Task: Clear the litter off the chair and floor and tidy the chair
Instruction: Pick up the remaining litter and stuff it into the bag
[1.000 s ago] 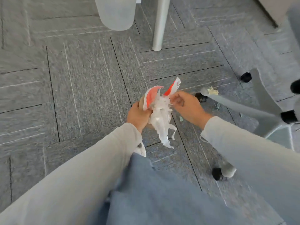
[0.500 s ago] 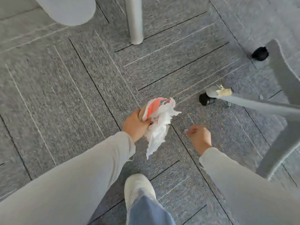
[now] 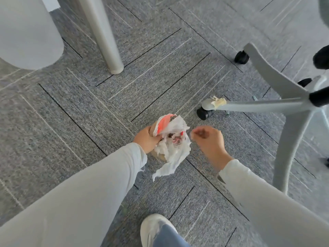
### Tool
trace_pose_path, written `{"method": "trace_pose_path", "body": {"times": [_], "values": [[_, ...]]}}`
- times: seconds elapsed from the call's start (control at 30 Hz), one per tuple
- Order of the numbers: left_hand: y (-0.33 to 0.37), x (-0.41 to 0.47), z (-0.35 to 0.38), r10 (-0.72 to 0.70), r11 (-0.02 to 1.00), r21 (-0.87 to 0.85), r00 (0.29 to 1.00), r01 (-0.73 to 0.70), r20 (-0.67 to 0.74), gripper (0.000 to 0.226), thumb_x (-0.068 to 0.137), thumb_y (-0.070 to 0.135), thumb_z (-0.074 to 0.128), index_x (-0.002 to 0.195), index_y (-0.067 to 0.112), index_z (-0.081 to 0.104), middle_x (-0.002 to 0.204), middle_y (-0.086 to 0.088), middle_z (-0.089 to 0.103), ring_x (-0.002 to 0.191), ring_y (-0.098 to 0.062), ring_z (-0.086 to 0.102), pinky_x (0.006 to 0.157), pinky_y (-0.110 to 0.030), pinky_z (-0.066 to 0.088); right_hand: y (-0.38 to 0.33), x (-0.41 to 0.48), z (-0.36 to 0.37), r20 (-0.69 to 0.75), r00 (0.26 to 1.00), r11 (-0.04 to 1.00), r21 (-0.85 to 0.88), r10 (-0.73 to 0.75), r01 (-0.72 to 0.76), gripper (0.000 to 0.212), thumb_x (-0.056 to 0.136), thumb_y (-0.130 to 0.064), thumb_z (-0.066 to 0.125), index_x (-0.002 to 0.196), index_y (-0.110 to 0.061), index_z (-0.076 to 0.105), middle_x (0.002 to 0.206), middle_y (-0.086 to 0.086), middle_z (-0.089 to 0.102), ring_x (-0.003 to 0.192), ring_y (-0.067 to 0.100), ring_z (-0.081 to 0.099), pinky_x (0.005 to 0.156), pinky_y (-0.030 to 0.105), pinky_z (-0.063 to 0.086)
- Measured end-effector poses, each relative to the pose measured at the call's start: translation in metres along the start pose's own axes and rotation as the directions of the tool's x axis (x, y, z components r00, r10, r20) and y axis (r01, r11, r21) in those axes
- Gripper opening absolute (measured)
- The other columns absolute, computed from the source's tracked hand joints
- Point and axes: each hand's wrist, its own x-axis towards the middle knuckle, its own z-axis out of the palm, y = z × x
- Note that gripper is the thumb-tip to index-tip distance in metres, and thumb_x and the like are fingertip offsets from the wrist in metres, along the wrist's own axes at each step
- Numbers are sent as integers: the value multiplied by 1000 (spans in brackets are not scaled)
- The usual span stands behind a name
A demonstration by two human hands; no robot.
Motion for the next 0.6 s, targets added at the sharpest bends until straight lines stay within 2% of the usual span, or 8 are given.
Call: {"method": "trace_pose_path", "body": {"times": [0.07, 0.17, 0.23, 0.3, 0.37, 0.43, 0.5, 0.6], "values": [[7, -6, -2, -23, 999, -22, 999, 24, 38, 34, 89, 27, 57, 120, 14, 53, 103, -4, 64, 88, -23, 62, 84, -34, 51, -25, -6, -4, 18, 995, 995, -14, -95, 96, 20, 73, -15, 72, 71, -31, 61, 68, -11, 66, 61, 0, 61, 56, 12, 50], [22, -23, 0, -14, 1000, 20, 996, 12, 91, 40, 89, 32, 56, 125, 14, 51, 115, -8, 64, 95, -26, 63, 89, -36, 52, -42, -22, 6, 54, 996, 996, -49, -65, 68, 19, 74, -10, 72, 68, -26, 65, 67, -12, 66, 58, -3, 57, 56, 8, 43], [31, -34, 2, 13, 1000, -21, 993, -11, 113, 44, 87, 40, 57, 123, 15, 51, 115, -7, 64, 98, -27, 64, 88, -39, 54, -48, -32, 16, 92, 995, 999, -36, -34, 37, 13, 76, -8, 68, 76, -20, 72, 70, -7, 67, 59, -2, 56, 54, 7, 41], [32, -39, 3, 10, 992, -127, 991, 7, 135, 49, 82, 46, 61, 120, 17, 51, 112, -4, 63, 99, -27, 64, 85, -43, 56, -50, -36, 25, 139, 987, 992, -86, -79, 91, 18, 80, -5, 60, 86, -17, 72, 70, -8, 64, 59, -3, 54, 49, 2, 37], [26, -37, 0, -5, 979, -204, 995, 24, 96, 38, 79, 41, 68, 108, 18, 56, 107, -4, 66, 92, -23, 66, 83, -39, 56, -55, -34, 28, 215, 973, 992, -80, -83, 102, 19, 85, -6, 53, 92, -19, 64, 76, -11, 59, 60, -5, 51, 45, 3, 35], [19, -32, -4, -16, 974, -225, 999, 26, 42, 30, 76, 30, 72, 100, 17, 59, 102, -6, 68, 87, -22, 67, 82, -38, 56, -59, -30, 24, 289, 957, 999, 36, -15, 4, 12, 84, -13, 58, 88, -23, 52, 79, -9, 57, 50, -2, 46, 38, 9, 33], [14, -28, -6, -34, 983, -183, 999, 33, -5, 32, 76, 23, 73, 103, 13, 59, 100, -7, 68, 88, -25, 66, 80, -39, 57, -56, -23, 17, 186, 982, 992, 114, 34, -56, 15, 80, -16, 62, 83, -24, 49, 78, -4, 64, 46, 3, 45, 37, 18, 36], [8, -23, -8, -37, 995, -94, 998, 32, -52, 22, 80, 22, 68, 95, 17, 54, 85, -1, 61, 68, -17, 61, 51, -25, 49, -30, -20, 4, -138, 985, 994, -12, 103, -106, 13, 81, -11, 57, 87, -20, 50, 87, 2, 66, 67, 15, 56, 60, 33, 51]]}}
